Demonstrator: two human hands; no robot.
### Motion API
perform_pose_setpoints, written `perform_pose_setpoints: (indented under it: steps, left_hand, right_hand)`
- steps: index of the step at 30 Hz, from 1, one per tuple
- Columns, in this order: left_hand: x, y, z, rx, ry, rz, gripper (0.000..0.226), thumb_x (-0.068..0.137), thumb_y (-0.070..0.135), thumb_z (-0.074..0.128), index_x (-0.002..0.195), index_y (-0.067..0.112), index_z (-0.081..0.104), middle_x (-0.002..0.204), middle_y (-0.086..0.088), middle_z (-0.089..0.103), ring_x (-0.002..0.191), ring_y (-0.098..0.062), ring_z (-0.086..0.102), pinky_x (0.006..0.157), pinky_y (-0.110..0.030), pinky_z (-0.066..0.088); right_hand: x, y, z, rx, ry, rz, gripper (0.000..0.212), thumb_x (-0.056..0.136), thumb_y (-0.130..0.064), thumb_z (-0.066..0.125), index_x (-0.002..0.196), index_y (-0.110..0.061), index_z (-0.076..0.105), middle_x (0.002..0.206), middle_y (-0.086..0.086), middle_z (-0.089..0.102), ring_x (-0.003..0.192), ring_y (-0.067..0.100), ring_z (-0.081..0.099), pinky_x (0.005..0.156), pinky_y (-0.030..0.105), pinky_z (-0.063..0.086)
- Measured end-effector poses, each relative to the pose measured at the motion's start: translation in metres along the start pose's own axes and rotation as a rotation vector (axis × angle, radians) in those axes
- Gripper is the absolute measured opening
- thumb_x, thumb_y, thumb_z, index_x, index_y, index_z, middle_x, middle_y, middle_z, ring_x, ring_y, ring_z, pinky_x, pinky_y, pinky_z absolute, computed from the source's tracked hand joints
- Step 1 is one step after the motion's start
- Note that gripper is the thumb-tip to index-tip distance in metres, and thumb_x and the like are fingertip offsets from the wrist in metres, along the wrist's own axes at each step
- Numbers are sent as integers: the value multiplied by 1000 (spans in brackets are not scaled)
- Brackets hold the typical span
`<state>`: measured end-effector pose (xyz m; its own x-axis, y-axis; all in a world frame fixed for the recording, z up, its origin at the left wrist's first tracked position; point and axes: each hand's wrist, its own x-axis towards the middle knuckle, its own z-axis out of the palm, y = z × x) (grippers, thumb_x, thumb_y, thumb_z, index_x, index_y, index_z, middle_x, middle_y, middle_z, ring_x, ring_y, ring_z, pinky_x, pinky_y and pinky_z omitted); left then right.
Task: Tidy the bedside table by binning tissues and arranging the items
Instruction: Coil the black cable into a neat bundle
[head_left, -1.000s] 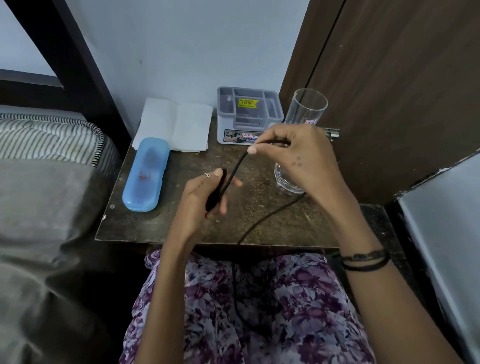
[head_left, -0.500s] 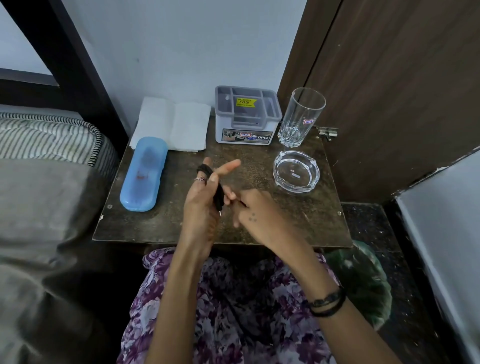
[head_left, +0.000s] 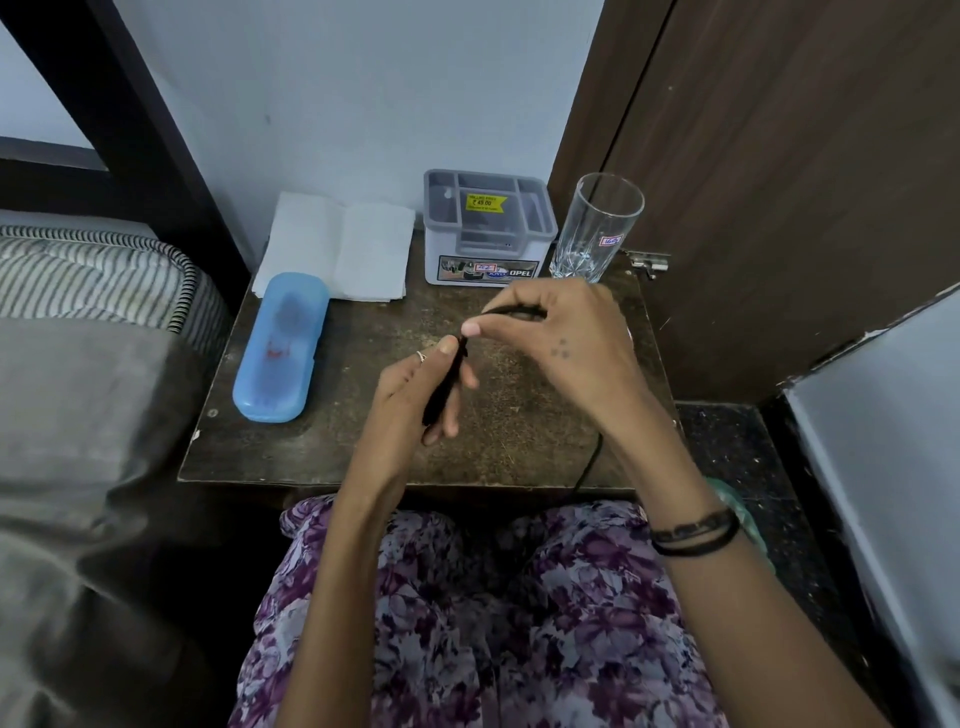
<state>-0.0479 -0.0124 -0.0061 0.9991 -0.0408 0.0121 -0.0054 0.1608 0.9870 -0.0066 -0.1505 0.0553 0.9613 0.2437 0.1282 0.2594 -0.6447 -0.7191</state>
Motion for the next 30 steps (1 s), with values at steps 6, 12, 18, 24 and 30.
perform_pose_setpoints:
  steps: [6,12,18,24,30]
  left_hand:
    - [-3,-1,-2,-493,-132,-100,33,91,32,40,71,17,62,34,9,34,30,1,23,34,-11,23]
    - [-1,0,10,-784,-7,-49,43,91,18,41,131,5,43,88,6,72,54,0,54,53,-10,47]
    - [1,-10,8,151,287,29,43,97,11,42,99,48,65,92,10,65,72,0,56,66,-12,44]
    - [-1,-4,12,146,74,-100,35,96,34,40,81,15,66,49,0,59,40,-10,46,46,-21,39]
    - [-4,3,11,-299,-101,-140,45,91,46,38,63,19,61,31,7,36,29,-5,22,36,-15,24]
  right_hand:
    - [-1,30,43,427,54,77,26,84,-39,63,78,-16,72,74,19,67,67,31,57,66,38,41]
    - [-33,34,71,265,-65,167,36,96,-26,46,70,-9,64,66,13,64,59,21,56,62,41,46]
    - [-53,18,44,72,-209,172,20,88,-35,61,81,-20,72,53,-7,55,44,8,42,49,30,33]
    - [-28,9,2,50,41,95,13,75,-40,72,79,-28,74,75,-4,68,65,14,59,61,33,46]
    - [-11,22,19,345,59,98,14,81,-32,69,82,-19,75,83,-2,73,81,17,67,82,46,52]
